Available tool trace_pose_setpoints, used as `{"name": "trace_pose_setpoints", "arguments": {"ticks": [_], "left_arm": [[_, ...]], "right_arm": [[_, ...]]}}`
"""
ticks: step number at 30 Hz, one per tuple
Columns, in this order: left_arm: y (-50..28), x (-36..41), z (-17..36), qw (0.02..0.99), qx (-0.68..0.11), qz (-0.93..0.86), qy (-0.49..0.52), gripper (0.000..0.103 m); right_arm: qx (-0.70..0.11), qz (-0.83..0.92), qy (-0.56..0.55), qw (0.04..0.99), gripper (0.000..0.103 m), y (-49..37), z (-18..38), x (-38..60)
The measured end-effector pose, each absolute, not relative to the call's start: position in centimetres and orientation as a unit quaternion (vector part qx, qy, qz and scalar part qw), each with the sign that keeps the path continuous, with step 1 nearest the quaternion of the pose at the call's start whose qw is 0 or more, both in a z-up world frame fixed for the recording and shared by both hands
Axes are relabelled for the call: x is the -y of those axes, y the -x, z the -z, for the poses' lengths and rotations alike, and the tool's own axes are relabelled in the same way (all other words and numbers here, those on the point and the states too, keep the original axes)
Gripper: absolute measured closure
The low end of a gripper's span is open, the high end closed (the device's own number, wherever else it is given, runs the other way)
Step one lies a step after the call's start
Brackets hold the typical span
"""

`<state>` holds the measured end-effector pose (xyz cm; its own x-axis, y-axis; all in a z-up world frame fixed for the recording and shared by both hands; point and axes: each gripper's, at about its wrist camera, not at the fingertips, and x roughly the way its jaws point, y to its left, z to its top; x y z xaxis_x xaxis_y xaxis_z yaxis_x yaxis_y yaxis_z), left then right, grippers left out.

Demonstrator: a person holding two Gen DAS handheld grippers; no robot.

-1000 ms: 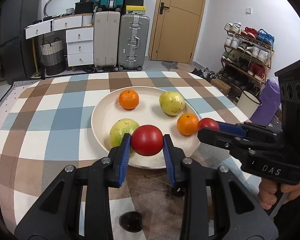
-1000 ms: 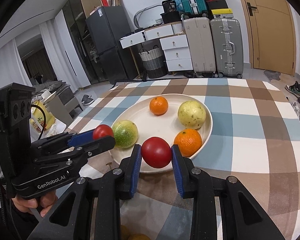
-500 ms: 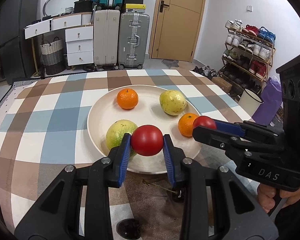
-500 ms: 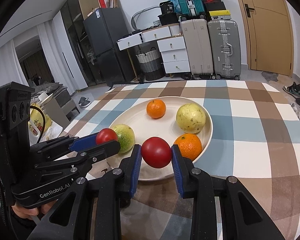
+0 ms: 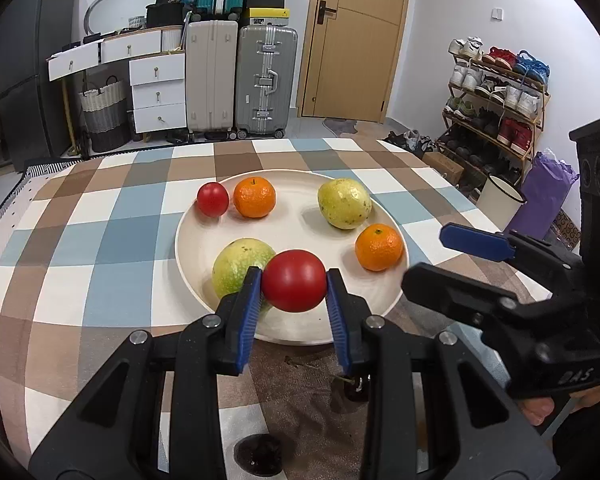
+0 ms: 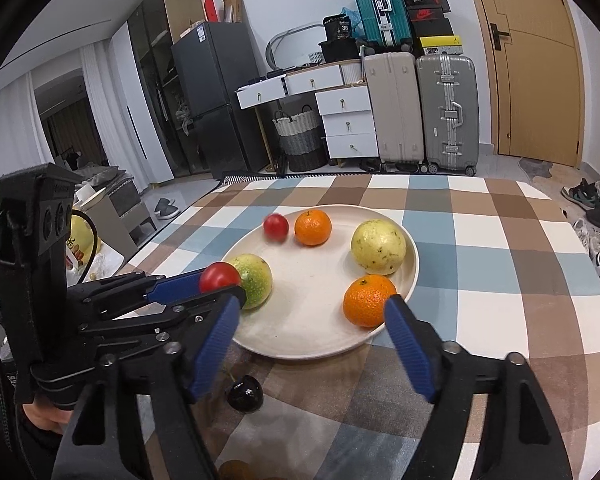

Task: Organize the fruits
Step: 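Carry both tomatoes over the plate and open both tools to release them, then move both tools back toward the dark cherries and brown fruits on the cloth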

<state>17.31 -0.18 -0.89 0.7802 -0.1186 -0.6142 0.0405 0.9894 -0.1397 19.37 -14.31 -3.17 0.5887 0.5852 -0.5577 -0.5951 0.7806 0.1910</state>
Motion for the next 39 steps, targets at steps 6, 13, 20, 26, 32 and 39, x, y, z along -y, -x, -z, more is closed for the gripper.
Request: {"name": "trace_pose_setpoints", "arguments": {"ticks": [6,13,20,26,32,39], "left_arm": [[-17.2,0.1,0.9,0.94,-0.334,0.039,0.058,0.057],[-16.2,-0.4,0.4,0.946,-0.319,0.024,0.056,0.016],[-14.9,-0.8,0.4,0.946,-0.32,0.008,0.053,0.003],[-13.1,-1.1,-0.1,0.949,-0.311,0.0,0.049,0.001],[-11.2,-1.9,-0.9,0.951,-0.305,-0.006,0.057,0.001],[-8.5,-2.2,-1.4,0.952,-0.301,-0.022,0.048,0.001]], "right_arm": [[-0.308,-0.321,0.012,0.895,0.012,-19.1,3.2,14.8],[-0.31,-0.316,0.004,0.897,0.009,-19.1,3.3,15.5],[-0.31,-0.316,0.011,0.897,0.001,-18.8,3.2,15.9],[-0.306,-0.326,0.014,0.894,0.0,-17.8,3.0,15.9],[-0.313,-0.326,0.01,0.892,0.0,-16.5,2.6,16.2],[-0.319,-0.322,0.016,0.891,0.0,-14.9,2.3,16.7]]}}
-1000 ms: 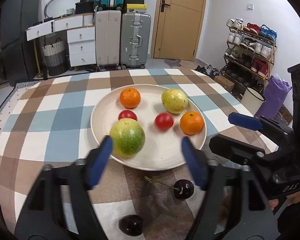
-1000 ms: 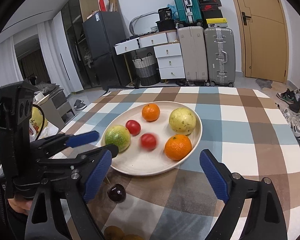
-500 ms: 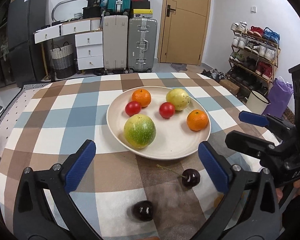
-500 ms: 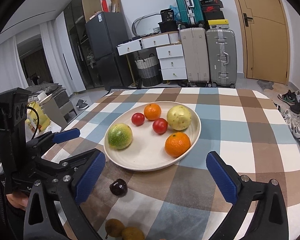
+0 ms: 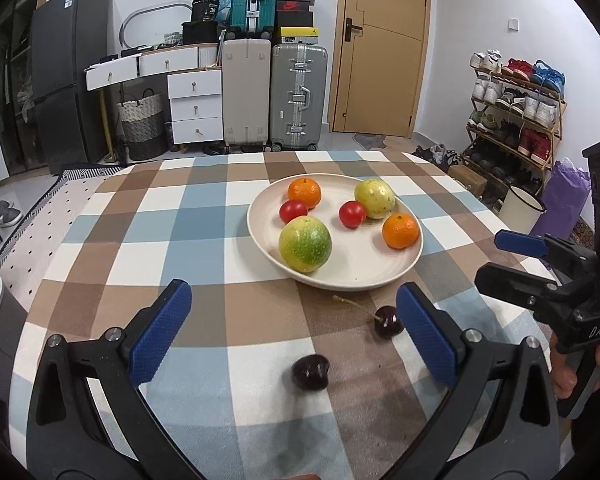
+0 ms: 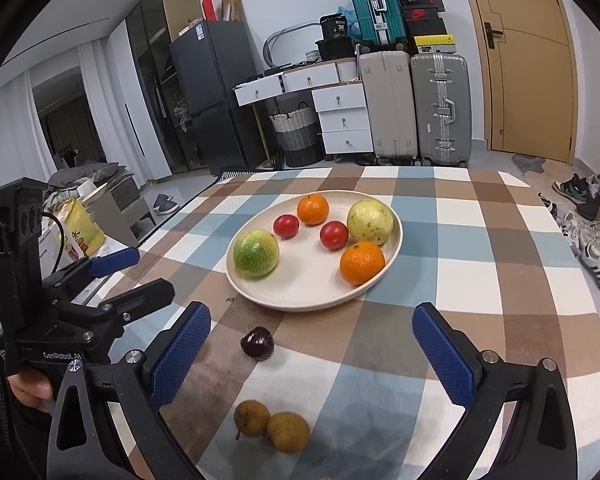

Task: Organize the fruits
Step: 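Move both tools back toward the dark cherries and brown fruits on the cloth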

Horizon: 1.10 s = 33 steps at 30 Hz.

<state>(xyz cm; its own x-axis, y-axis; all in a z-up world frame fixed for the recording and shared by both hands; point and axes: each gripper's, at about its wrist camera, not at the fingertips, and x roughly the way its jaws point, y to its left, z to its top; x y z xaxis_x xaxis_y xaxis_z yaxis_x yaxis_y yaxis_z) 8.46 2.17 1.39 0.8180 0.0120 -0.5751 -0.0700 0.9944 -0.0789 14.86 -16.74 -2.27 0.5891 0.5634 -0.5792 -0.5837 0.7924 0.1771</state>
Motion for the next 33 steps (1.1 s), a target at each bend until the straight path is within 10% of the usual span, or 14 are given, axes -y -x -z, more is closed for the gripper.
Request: {"name": "trace_pose_setpoints", "arguments": {"ticks": [33], "left_arm": [[-4.6,-2.9,1.9,0.932,-0.354,-0.014,0.08,0.001]], "right_arm": [[-0.407,-0.273,0.092,0.867,0.0,-10.5,5.6,18.1]]}}
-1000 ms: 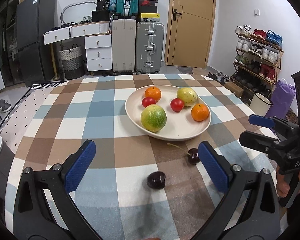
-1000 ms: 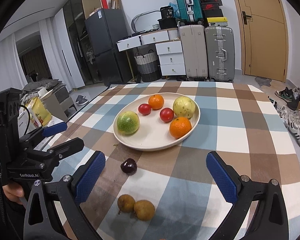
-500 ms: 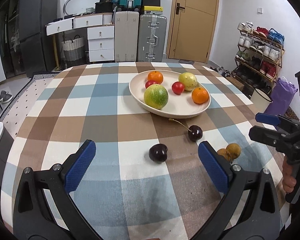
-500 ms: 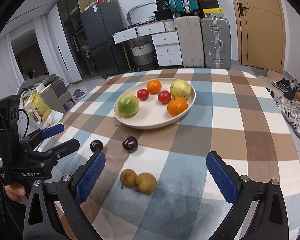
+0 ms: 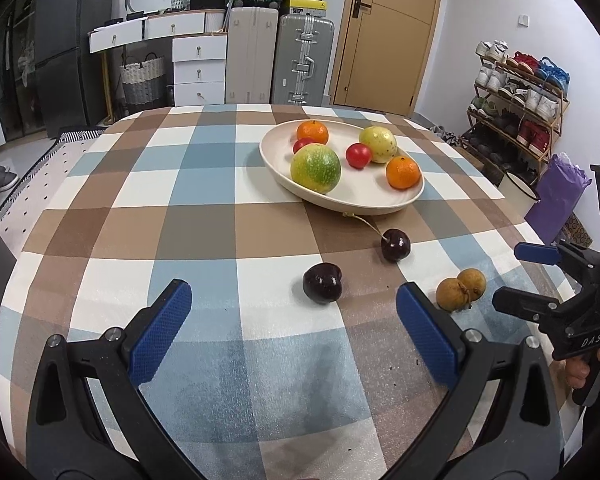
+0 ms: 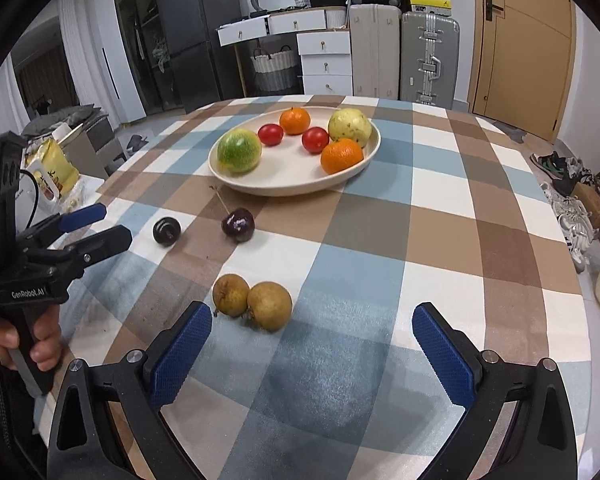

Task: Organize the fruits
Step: 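Move both tools back toward the dark cherries and brown fruits on the cloth, then grasp a dark cherry with the left tool while the right tool grasps a brown fruit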

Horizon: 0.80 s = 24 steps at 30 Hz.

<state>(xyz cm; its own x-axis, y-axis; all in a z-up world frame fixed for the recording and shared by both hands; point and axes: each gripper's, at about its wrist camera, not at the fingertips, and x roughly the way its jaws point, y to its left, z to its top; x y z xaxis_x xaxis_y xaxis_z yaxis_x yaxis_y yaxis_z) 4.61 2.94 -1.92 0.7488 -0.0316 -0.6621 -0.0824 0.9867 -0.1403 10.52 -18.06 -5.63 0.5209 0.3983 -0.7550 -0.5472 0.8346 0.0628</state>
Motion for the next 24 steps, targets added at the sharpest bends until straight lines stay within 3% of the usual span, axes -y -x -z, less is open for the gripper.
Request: {"name": "trace_pose_setpoints", "arguments": {"ticks": [13,15,24], "left_arm": [[-7.3,-1.6,2.5,0.917,-0.397,-0.008,0.049,0.001],[-7.6,-1.7,2.7,0.916,-0.397,-0.014,0.049,0.001],[-8.2,-2.9,3.9,0.909,-0.409,-0.005,0.082,0.001]], "right_arm": [[-0.429,-0.268,0.106,0.856,0.006,-11.6,7.5,17.9],[-0.432,-0.269,0.106,0.854,0.016,-11.8,7.8,17.7],[-0.426,-0.284,0.129,0.85,0.029,-11.6,7.8,16.4]]}}
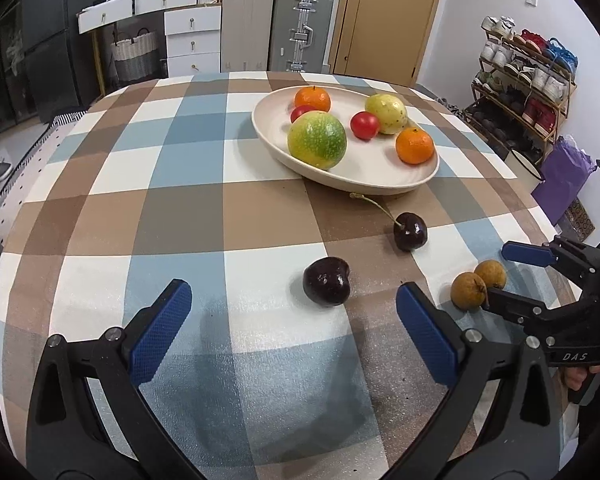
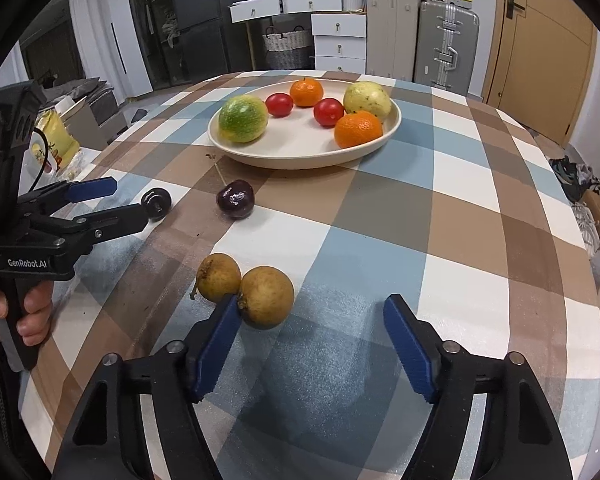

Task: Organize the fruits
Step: 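Grasp a dark cherry with the left tool while the right tool grasps a brown fruit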

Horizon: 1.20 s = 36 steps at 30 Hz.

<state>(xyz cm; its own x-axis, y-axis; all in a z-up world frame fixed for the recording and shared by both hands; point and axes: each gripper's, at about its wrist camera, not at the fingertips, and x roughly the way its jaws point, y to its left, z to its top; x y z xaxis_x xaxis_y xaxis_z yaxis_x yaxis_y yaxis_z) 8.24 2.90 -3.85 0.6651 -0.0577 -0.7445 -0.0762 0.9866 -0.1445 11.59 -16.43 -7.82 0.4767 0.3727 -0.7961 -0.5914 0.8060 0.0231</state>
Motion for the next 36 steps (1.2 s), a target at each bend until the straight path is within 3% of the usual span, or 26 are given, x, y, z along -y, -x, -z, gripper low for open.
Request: {"name": "trace_pose_setpoints", "arguments": {"ticks": [4,6,14,21,28,32,34,36], "left_arm": [[-8.3,-3.2,3.9,0.908,-0.408,-0.004,0.09,0.001],[-8.2,-3.2,3.9,0.908,-0.408,-0.002,0.091,0.001],[-8.2,-3.2,3.9,0.909,-0.406,0.001,0.091,0.006],[-8.3,-3.0,3.9,0.907,-0.411,0.006,0.088,0.014],[-8.8,-2.8,4.4,0.901,-0.426,0.007,0.087,0.043],[-9.0,-2.6,4.5,0.9,-0.425,0.02,0.089,0.055],[-9.1,-2.4,4.5,0.9,-0.425,0.027,0.091,0.075],[-9.3,-2.2,4.5,0.9,-0.424,0.032,0.095,0.081]], "right_arm": [[-0.423,-0.291,0.131,0.848,0.04,-11.6,7.7,16.2],[-0.42,-0.298,0.133,0.847,0.053,-11.5,7.6,16.0],[-0.417,-0.317,0.123,0.843,0.076,-11.3,7.5,16.1],[-0.411,-0.313,0.119,0.848,0.076,-11.2,7.3,16.4],[-0.408,-0.31,0.11,0.852,0.076,-11.3,6.8,17.1],[-0.407,-0.312,0.107,0.852,0.076,-11.3,6.7,17.2],[-0.406,-0.313,0.107,0.852,0.076,-11.3,6.6,17.2],[-0.405,-0.313,0.107,0.852,0.076,-11.2,6.6,17.3]]}}
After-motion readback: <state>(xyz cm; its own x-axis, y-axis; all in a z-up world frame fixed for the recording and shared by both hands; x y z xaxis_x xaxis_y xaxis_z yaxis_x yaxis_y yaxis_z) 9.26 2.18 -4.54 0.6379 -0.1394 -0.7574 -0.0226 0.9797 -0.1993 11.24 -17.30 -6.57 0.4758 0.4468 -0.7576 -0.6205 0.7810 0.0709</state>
